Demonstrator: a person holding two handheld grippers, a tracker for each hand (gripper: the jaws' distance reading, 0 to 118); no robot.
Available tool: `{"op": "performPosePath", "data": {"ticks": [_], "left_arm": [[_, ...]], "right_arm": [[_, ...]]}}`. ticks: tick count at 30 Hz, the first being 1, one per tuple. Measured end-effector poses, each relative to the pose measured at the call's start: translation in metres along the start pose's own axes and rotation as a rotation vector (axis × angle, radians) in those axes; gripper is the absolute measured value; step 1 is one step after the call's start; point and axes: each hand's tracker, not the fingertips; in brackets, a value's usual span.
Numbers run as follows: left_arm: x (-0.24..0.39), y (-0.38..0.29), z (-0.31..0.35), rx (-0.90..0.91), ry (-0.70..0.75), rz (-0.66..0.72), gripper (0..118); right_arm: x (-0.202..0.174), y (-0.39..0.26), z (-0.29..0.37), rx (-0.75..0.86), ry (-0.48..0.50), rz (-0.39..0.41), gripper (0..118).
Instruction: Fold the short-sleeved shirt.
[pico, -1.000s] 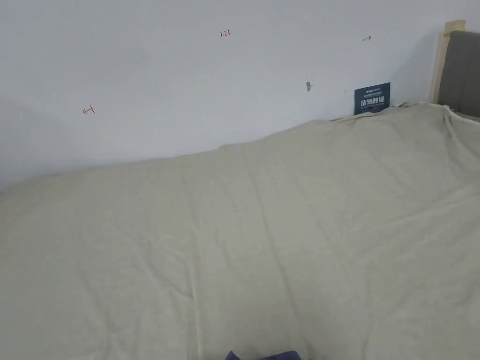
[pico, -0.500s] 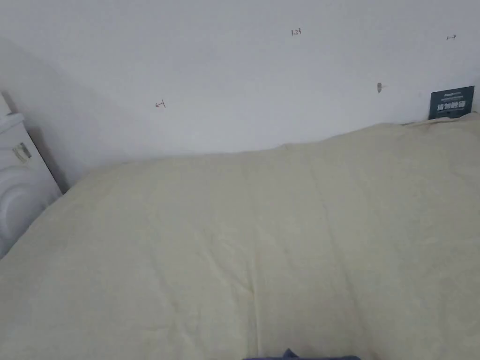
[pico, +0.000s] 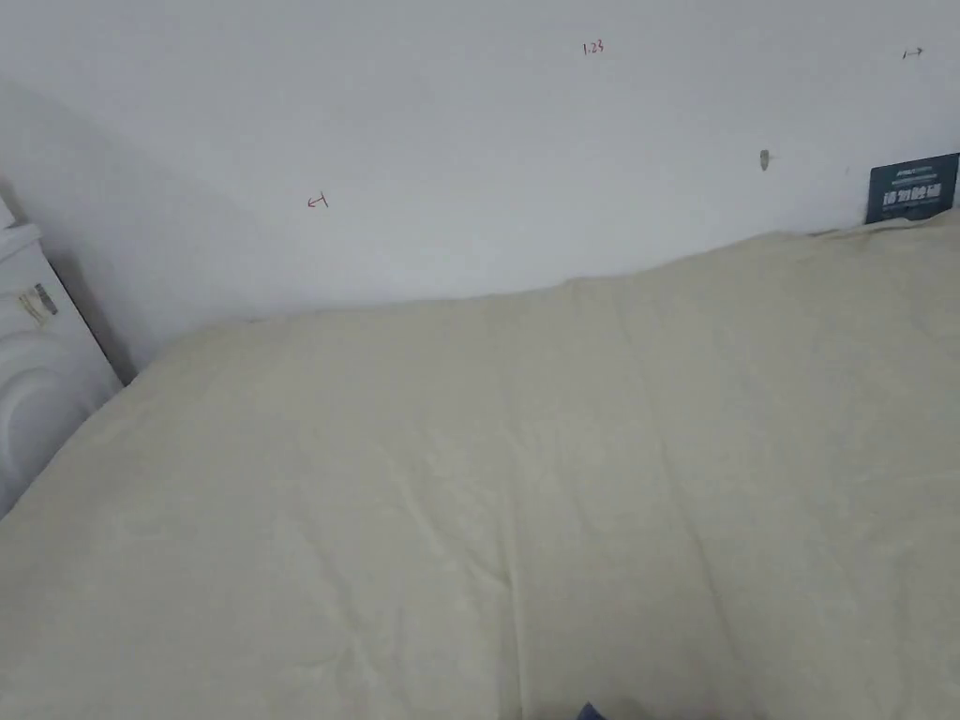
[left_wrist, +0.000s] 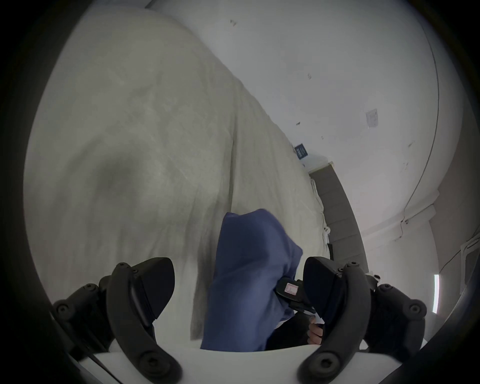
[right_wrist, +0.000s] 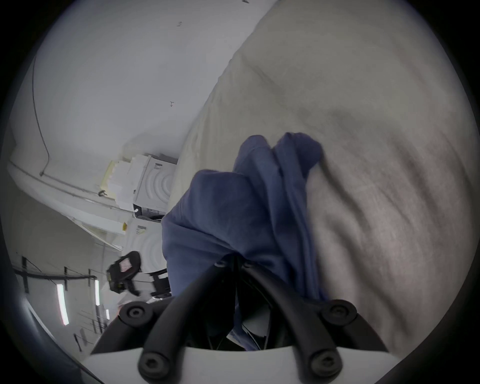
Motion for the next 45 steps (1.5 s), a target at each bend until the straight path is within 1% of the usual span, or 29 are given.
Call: {"op": "performPosePath", "data": {"ticks": [2,4,5,6,7,8,9,11,12,14,15,17,21,22,24,27,29,31,33,35,36,37,38,39,40,41,42,43,45], "left_arm": [[0.006,-0.004,-0.017,-0.019,0.045,-0.033,105],[0.022,-0.003,-0.018,-0.028,0.025,-0.136,106],[0.023,-0.003,-0.019,-0.045,0.007,-0.144,98],[0.026,-0.003,-0.021,-0.076,-0.037,-0.127,75],[0.031,-0.005,-0.026,-0.109,-0.033,-0.094,49],[0.031,-0.007,-0.027,-0.091,-0.002,-0.113,39],[0.03,-0.008,-0.029,-0.087,-0.017,-0.127,38],[0.022,-0.008,-0.032,-0.08,-0.031,-0.076,32],[0.025,-0.008,-0.033,-0.076,-0.004,-0.047,27],[0.024,-0.006,-0.024,-0.056,-0.021,-0.047,23],[0.026,-0.003,-0.015,-0.06,-0.048,-0.055,23],[0.024,0.005,0.005,-0.031,-0.085,-0.01,22],[0.002,0.056,0.082,0.026,-0.136,0.007,22],[-0.009,0.073,0.107,0.088,-0.116,-0.004,22],[-0.031,0.108,0.149,0.127,-0.071,-0.048,22],[-0.087,0.164,0.195,0.085,-0.032,0.021,22],[-0.111,0.188,0.214,0.129,0.107,0.012,22],[-0.142,0.206,0.229,0.13,0.18,0.046,22],[-0.171,0.211,0.237,0.112,0.202,0.06,22],[-0.188,0.209,0.239,0.118,0.315,0.082,24],[-0.2,0.206,0.239,0.14,0.353,0.096,30],[-0.206,0.2,0.241,0.152,0.388,0.091,45],[-0.21,0.195,0.244,0.162,0.458,0.104,69],[-0.208,0.186,0.254,0.176,0.522,0.132,72],[-0.202,0.178,0.273,0.221,0.479,0.12,75],[-0.193,0.172,0.287,0.237,0.503,0.092,81],[-0.181,0.165,0.301,0.271,0.589,0.089,83],[-0.166,0.156,0.314,0.287,0.68,0.05,83],[-0.125,0.129,0.337,0.326,0.737,-0.018,82]], "right_arm": [[-0.003,-0.001,0.0,-0.001,0.004,0.024,2],[-0.002,-0.002,0.001,0.003,0.003,0.028,2],[-0.002,-0.002,0.001,0.004,0.005,0.022,2],[-0.002,-0.003,0.001,0.005,0.007,0.02,2],[-0.004,-0.003,0.002,0.006,0.004,0.026,2],[-0.006,-0.003,0.003,0.008,-0.004,0.036,2],[-0.01,-0.003,0.005,0.009,-0.015,0.048,2],[-0.014,-0.003,0.008,0.011,-0.04,0.068,2],[-0.018,-0.003,0.01,0.014,-0.054,0.072,2],[-0.028,-0.004,0.017,0.024,-0.086,0.093,2],[-0.034,-0.005,0.022,0.034,-0.094,0.11,2],[-0.044,-0.007,0.034,0.057,-0.087,0.122,2],[-0.055,-0.012,0.052,0.079,0.005,0.065,2],[-0.058,-0.015,0.055,0.083,0.002,0.062,2],[-0.062,-0.02,0.056,0.086,-0.006,0.055,2],[-0.064,-0.027,0.053,0.076,-0.034,0.038,2],[-0.065,-0.032,0.052,0.072,-0.068,0.034,2],[-0.063,-0.037,0.051,0.057,-0.108,0.028,2],[-0.062,-0.041,0.051,0.051,-0.16,0.034,2],[-0.06,-0.043,0.051,0.044,-0.184,0.035,2],[-0.059,-0.044,0.05,0.046,-0.196,0.032,2],[-0.057,-0.044,0.05,0.043,-0.194,0.025,2],[-0.057,-0.043,0.05,0.034,-0.193,0.024,2],[-0.061,-0.042,0.051,0.034,-0.202,0.039,2],[-0.066,-0.041,0.054,0.053,-0.21,0.082,2],[-0.069,-0.039,0.057,0.06,-0.204,0.115,2],[-0.071,-0.038,0.058,0.063,-0.193,0.143,2],[-0.074,-0.037,0.059,0.067,-0.19,0.163,2],[-0.081,-0.035,0.062,0.063,-0.185,0.231,2]]}}
